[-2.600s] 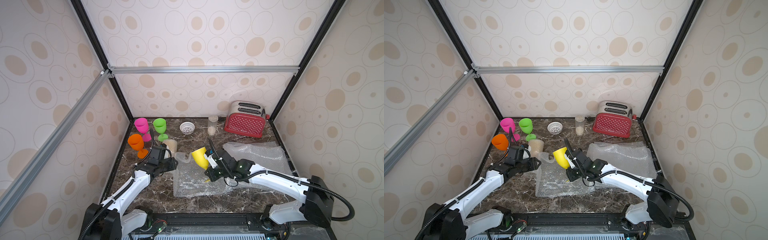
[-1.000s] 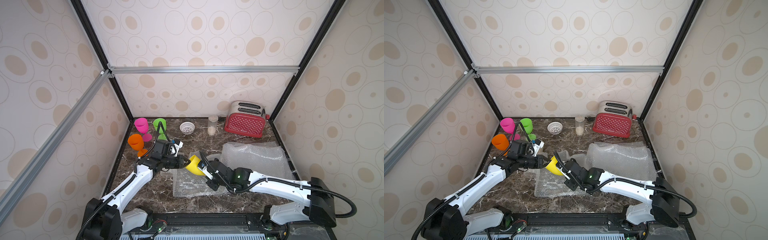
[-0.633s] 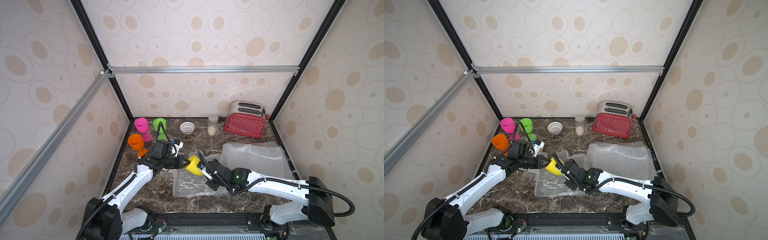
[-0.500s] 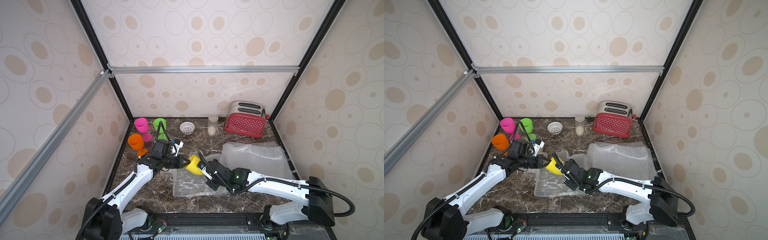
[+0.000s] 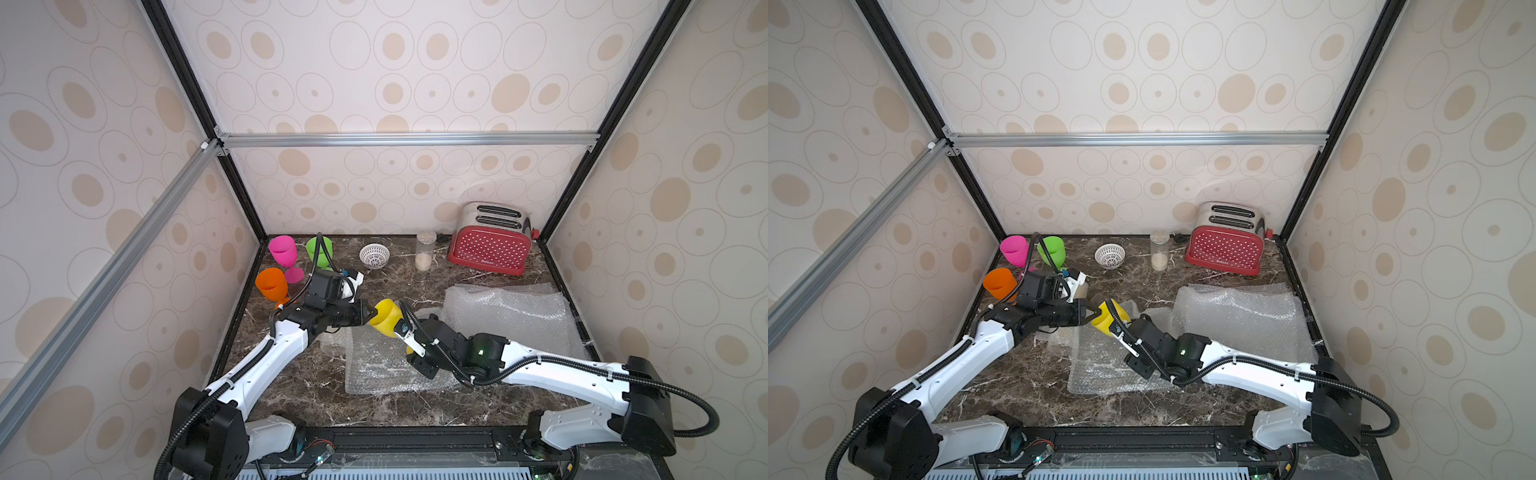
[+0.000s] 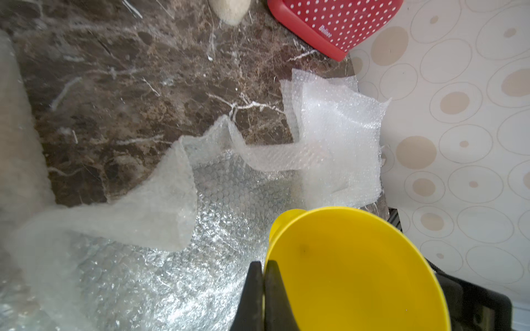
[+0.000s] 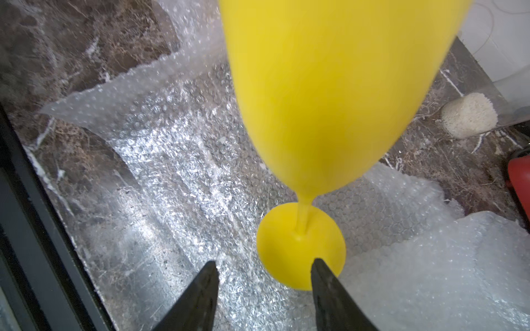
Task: Unpack wine glasses from bubble wrap
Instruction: Place the wine glass at the center of the board.
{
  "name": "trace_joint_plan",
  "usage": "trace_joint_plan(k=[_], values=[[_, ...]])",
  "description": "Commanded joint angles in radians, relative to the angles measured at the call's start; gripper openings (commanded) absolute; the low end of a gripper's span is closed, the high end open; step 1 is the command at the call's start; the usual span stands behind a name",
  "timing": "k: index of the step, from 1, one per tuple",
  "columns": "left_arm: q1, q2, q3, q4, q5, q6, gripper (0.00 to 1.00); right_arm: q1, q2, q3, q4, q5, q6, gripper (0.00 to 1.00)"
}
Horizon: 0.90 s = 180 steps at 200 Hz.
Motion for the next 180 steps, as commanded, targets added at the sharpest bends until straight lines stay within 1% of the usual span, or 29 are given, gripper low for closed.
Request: trace_joint_plan(k=[1,4,7,27,42,56,85,107,142,167,180], values=[[0.013,0.040,0.126,-0.039,-0.086,0.027,0.00,-0.024,-0.086,0.024,-0.012,-0.038,0.035,0.56],[0.013,0.049,0.141,-0.050,-0.090,0.033,0.00,-0.033,-0.099,0.021,-0.009,-0.047,0.044,0.57],[0.013,0.057,0.161,-0.060,-0.125,0.039,0.00,-0.048,-0.110,0.017,-0.007,-0.056,0.051,0.57],[0.013,0.129,0.281,-0.126,-0.245,0.091,0.00,-0.159,-0.178,-0.011,0.000,-0.133,0.114,0.59],[0.013,0.177,0.364,-0.134,-0.317,0.112,0.00,-0.237,-0.218,-0.034,0.000,-0.168,0.150,0.59],[0.013,0.223,0.425,-0.120,-0.342,0.119,0.00,-0.299,-0.238,-0.041,-0.014,-0.197,0.175,0.59],[0.012,0.326,0.556,-0.107,-0.367,0.151,0.00,-0.382,-0.230,-0.036,-0.074,-0.193,0.222,0.60],[0.013,0.413,0.651,-0.122,-0.390,0.168,0.00,-0.422,-0.229,-0.042,-0.094,-0.199,0.250,0.59],[-0.003,0.562,0.804,-0.170,-0.432,0.198,0.00,-0.457,-0.241,-0.059,-0.105,-0.210,0.264,0.59],[-0.045,0.672,0.919,-0.235,-0.499,0.234,0.00,-0.478,-0.248,-0.071,-0.111,-0.214,0.271,0.59],[-0.067,0.722,0.964,-0.269,-0.552,0.254,0.00,-0.486,-0.251,-0.079,-0.111,-0.219,0.274,0.59]])
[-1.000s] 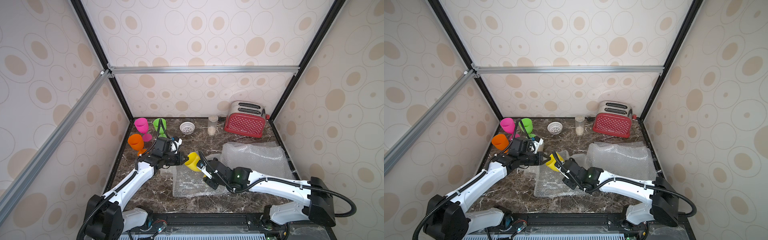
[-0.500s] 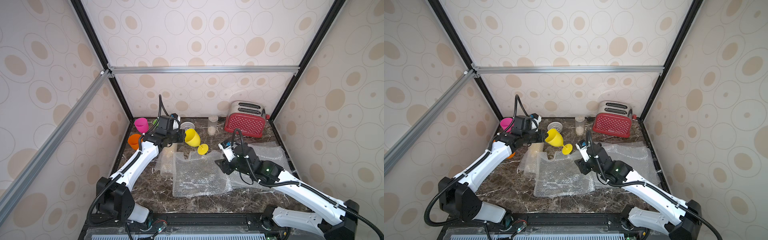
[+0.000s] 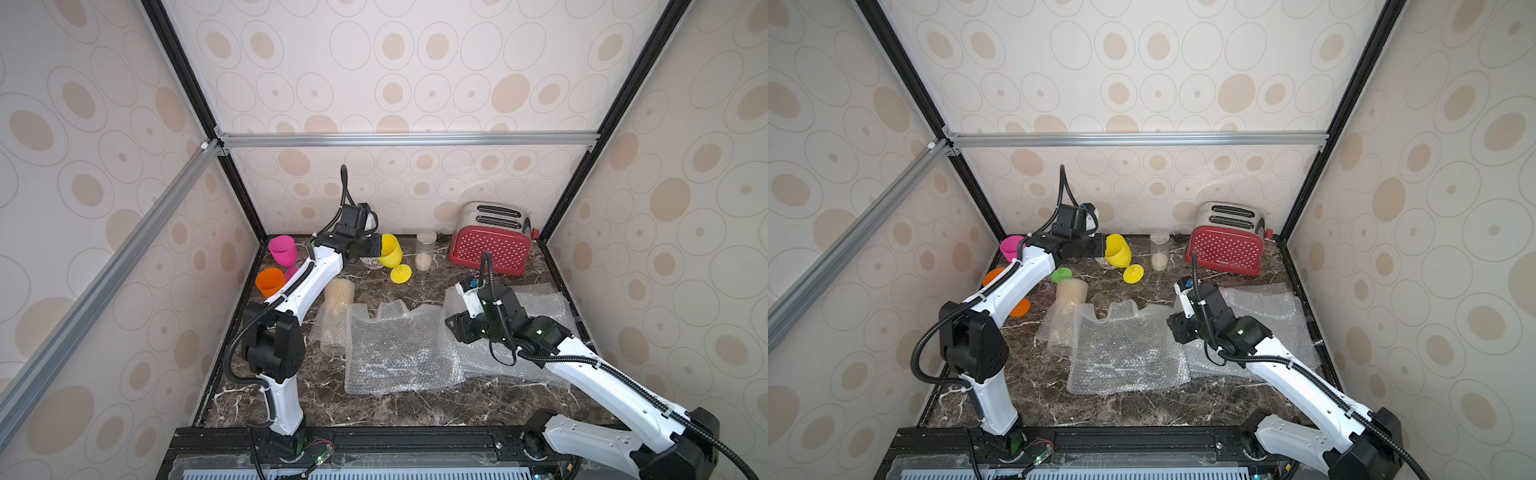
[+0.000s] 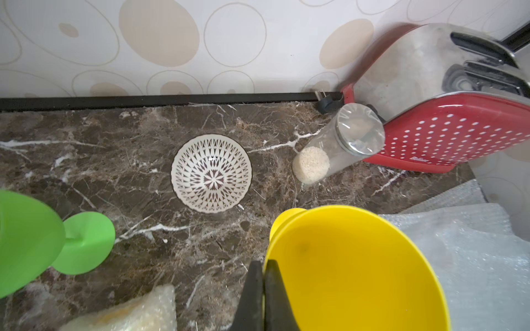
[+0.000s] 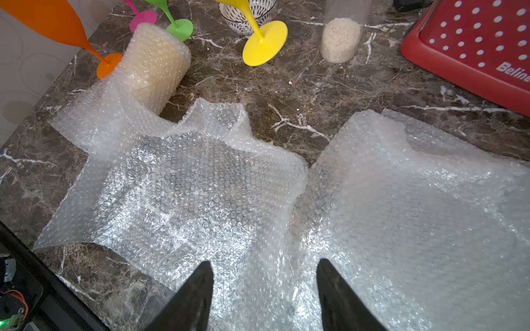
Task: Unpack wine glasses from bubble wrap
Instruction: Place the wine glass at the center of the board.
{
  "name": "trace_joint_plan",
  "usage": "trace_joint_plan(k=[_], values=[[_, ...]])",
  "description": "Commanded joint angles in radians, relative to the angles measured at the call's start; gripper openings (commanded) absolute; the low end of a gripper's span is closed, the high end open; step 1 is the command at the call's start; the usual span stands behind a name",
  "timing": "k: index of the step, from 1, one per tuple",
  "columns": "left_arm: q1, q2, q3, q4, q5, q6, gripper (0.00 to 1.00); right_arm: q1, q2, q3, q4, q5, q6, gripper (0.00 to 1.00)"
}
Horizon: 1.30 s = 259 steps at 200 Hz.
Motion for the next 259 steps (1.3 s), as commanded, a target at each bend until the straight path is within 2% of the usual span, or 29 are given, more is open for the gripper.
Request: trace_joint_plan(k=[1,79,120,152,193,225,259], values=[[-0.046,0.066,0.101,-0.099,-0.102,0.068,0.00,-0.016,-0.020,-0.021,-0.029,-0.015,0.022,0.59],[-0.154,0.221,0.208,-0.123,-0.275,0.130,0.00,-0.031,-0.021,-0.053,-0.021,-0.032,0.040,0.59],[-0.155,0.227,0.212,-0.123,-0.277,0.124,0.00,-0.030,-0.019,-0.060,-0.018,-0.038,0.045,0.59],[-0.154,0.244,0.271,-0.167,-0.269,0.129,0.21,-0.031,-0.009,-0.049,-0.025,-0.050,0.045,0.59],[-0.143,0.232,0.342,-0.212,-0.278,0.130,0.41,-0.030,0.004,-0.023,-0.061,-0.063,0.050,0.58],[-0.136,0.163,0.314,-0.228,-0.278,0.121,0.47,-0.031,0.017,-0.001,-0.099,-0.081,0.059,0.57],[-0.132,0.031,0.191,-0.208,-0.224,0.118,0.50,-0.031,0.060,0.028,-0.171,-0.087,0.094,0.56]])
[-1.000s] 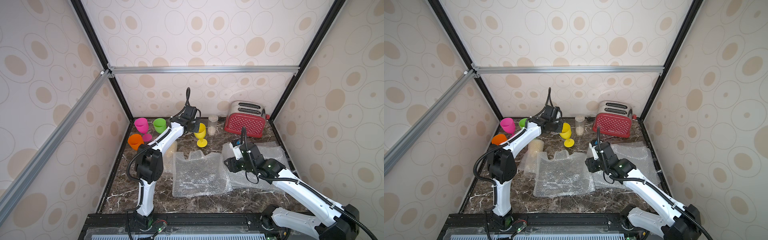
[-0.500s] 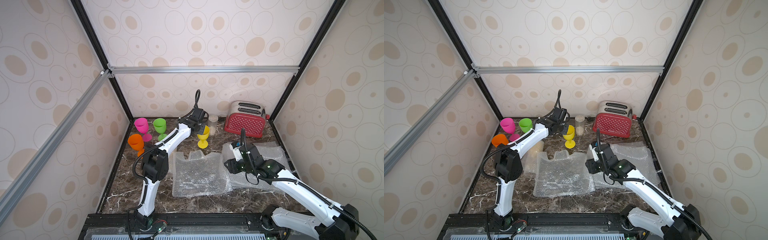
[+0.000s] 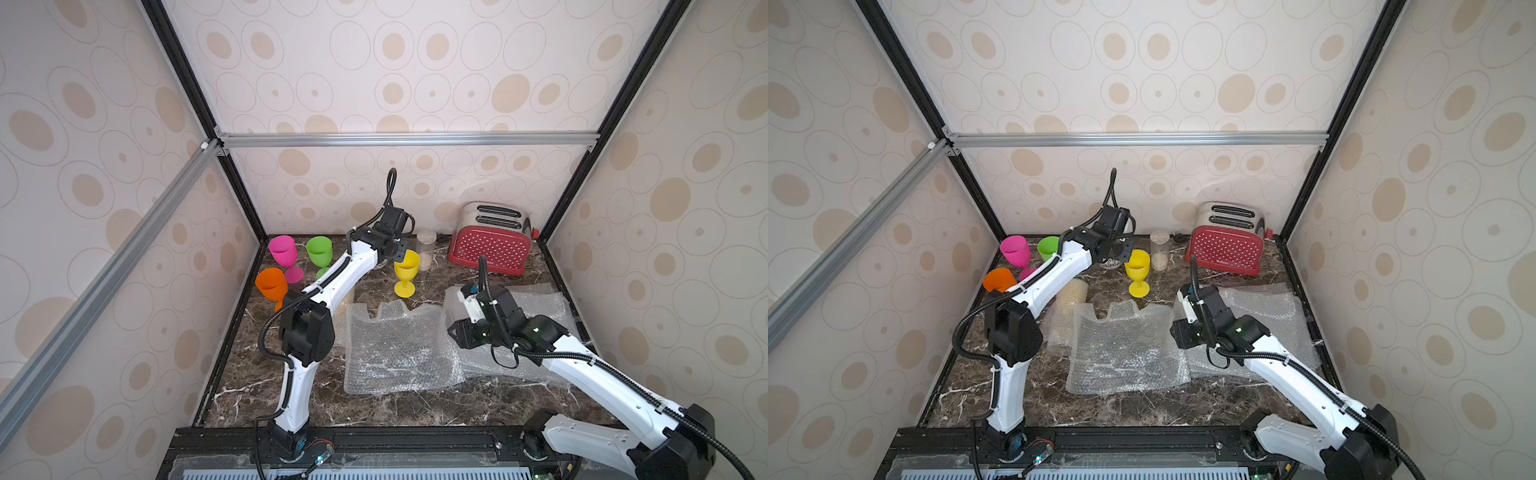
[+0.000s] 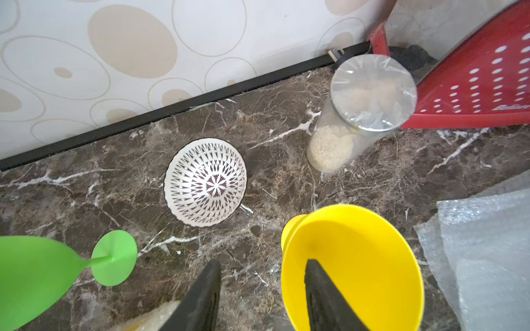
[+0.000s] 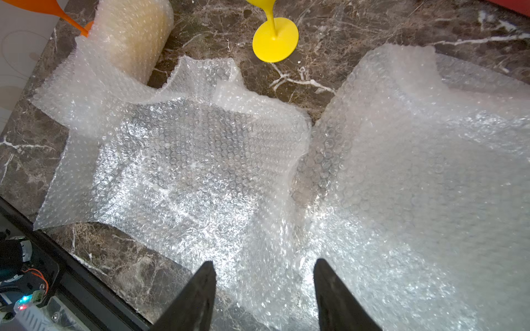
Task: Unpack wine glasses from bubble wrap
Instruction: Place the wine glass at the center of the board, then pick up the bubble wrap from the center of the board.
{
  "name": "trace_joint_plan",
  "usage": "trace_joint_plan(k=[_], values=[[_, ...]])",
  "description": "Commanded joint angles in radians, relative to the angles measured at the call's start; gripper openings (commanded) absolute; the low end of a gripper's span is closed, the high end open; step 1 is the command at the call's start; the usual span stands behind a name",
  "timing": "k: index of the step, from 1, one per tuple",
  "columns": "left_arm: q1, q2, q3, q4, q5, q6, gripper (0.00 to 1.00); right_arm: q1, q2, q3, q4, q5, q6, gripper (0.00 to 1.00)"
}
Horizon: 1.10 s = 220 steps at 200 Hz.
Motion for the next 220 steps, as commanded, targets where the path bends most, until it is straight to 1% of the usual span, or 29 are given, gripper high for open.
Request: trace_joint_plan(k=[1,22,64,96,121,138,160,169,197,220], values=[[0.009,-0.131,-0.057,-0.020,0.034,-0.001,0.50,-0.006,0.025,0.033,-0.077,-0.013,0.039,0.56],[0.009,-0.240,-0.185,0.000,0.064,-0.021,0.52,-0.006,0.049,0.028,-0.085,-0.034,0.071,0.56],[0.011,-0.495,-0.523,0.091,0.119,-0.108,0.54,-0.006,0.078,0.012,-0.109,-0.048,0.115,0.54],[0.010,-0.703,-0.784,0.140,0.111,-0.191,0.54,-0.005,0.060,-0.003,-0.135,-0.037,0.145,0.55],[0.010,-0.839,-0.953,0.157,0.122,-0.241,0.57,-0.005,0.056,-0.019,-0.163,-0.032,0.163,0.56],[0.010,-0.900,-1.038,0.161,0.139,-0.267,0.58,-0.007,0.045,-0.034,-0.172,-0.023,0.177,0.56],[0.005,-0.972,-1.126,0.137,0.119,-0.285,0.59,-0.006,0.033,-0.057,-0.168,-0.031,0.194,0.57],[0.005,-0.993,-1.159,0.131,0.123,-0.287,0.60,-0.005,0.031,-0.071,-0.161,-0.035,0.202,0.57],[0.001,-1.026,-1.254,0.147,0.182,-0.298,0.63,-0.006,0.047,-0.103,-0.122,-0.042,0.214,0.57],[0.001,-1.033,-1.305,0.153,0.187,-0.311,0.64,-0.006,0.078,-0.113,-0.092,-0.047,0.221,0.57]])
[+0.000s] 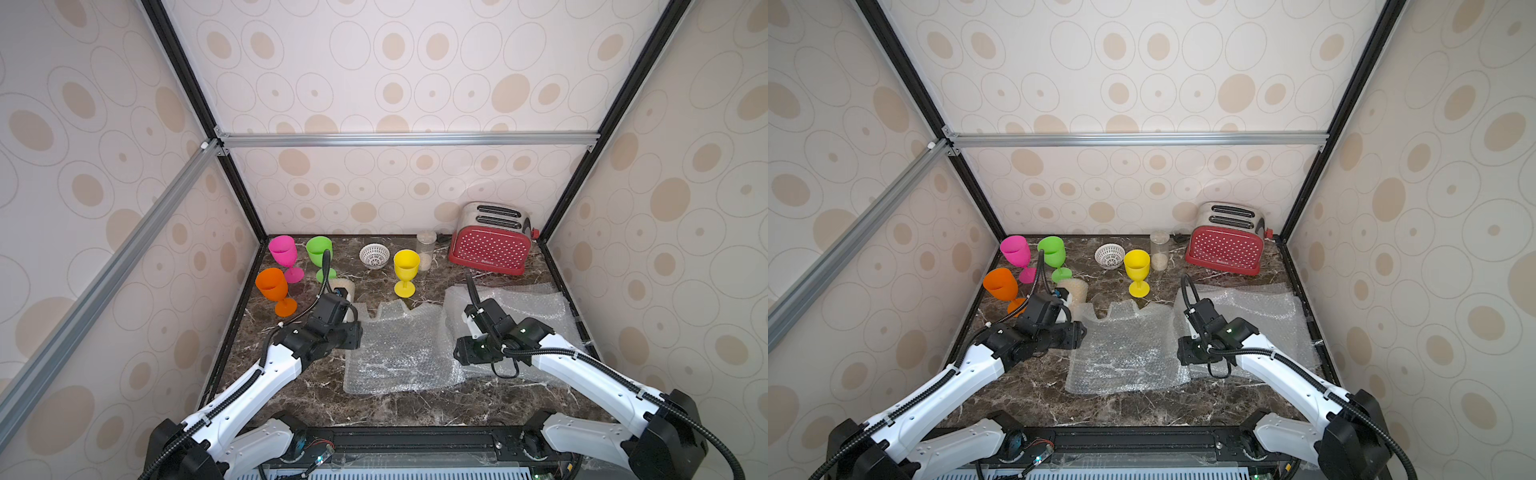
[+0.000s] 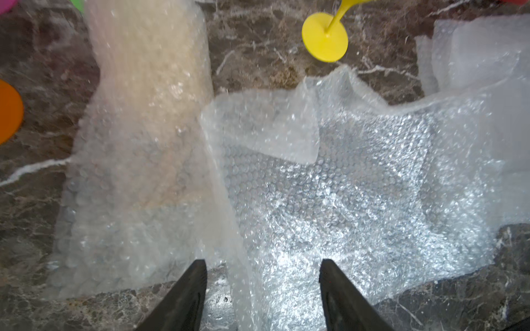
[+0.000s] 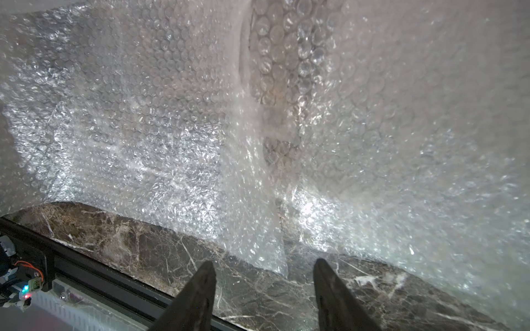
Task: Unpack wine glasses from bubble wrap
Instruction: Pick up the bubble wrap from the center of the board.
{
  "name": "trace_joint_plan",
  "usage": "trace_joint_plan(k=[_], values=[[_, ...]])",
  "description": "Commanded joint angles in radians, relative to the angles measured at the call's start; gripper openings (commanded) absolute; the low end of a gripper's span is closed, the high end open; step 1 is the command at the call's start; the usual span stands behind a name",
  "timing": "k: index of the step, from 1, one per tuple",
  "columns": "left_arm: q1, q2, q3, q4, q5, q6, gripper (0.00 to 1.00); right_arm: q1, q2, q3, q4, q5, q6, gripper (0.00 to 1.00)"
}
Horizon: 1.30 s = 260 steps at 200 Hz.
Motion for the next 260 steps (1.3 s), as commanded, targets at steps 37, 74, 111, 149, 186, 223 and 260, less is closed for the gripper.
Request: trace_joint_plan(k=[37,74,111,149,186,223,260], values=[[-0.002,0.015,-0.086,0.052,0.031,-0.041,0.60,-0.006,0.088,-0.017,0.063,-0.002,0.026,0.56],[-0.002,0.041,-0.095,0.085,0.054,-0.046,0.40,-0.006,0.141,-0.015,0.073,0.031,0.026,0.54],[-0.002,0.056,-0.093,0.087,0.056,-0.043,0.16,-0.006,0.199,-0.020,0.143,0.012,0.025,0.49],[-0.002,0.064,-0.085,0.087,0.059,-0.042,0.06,0.000,0.251,-0.029,0.233,-0.039,0.026,0.35],[-0.002,0.046,-0.059,0.070,0.056,-0.040,0.03,0.015,0.261,-0.021,0.229,-0.028,0.026,0.06],[-0.002,-0.020,-0.024,0.065,0.047,-0.025,0.01,0.026,0.172,-0.022,0.165,0.021,0.034,0.00],[-0.004,-0.099,0.032,0.090,0.055,-0.020,0.00,0.026,0.061,-0.003,0.041,0.084,0.043,0.00]])
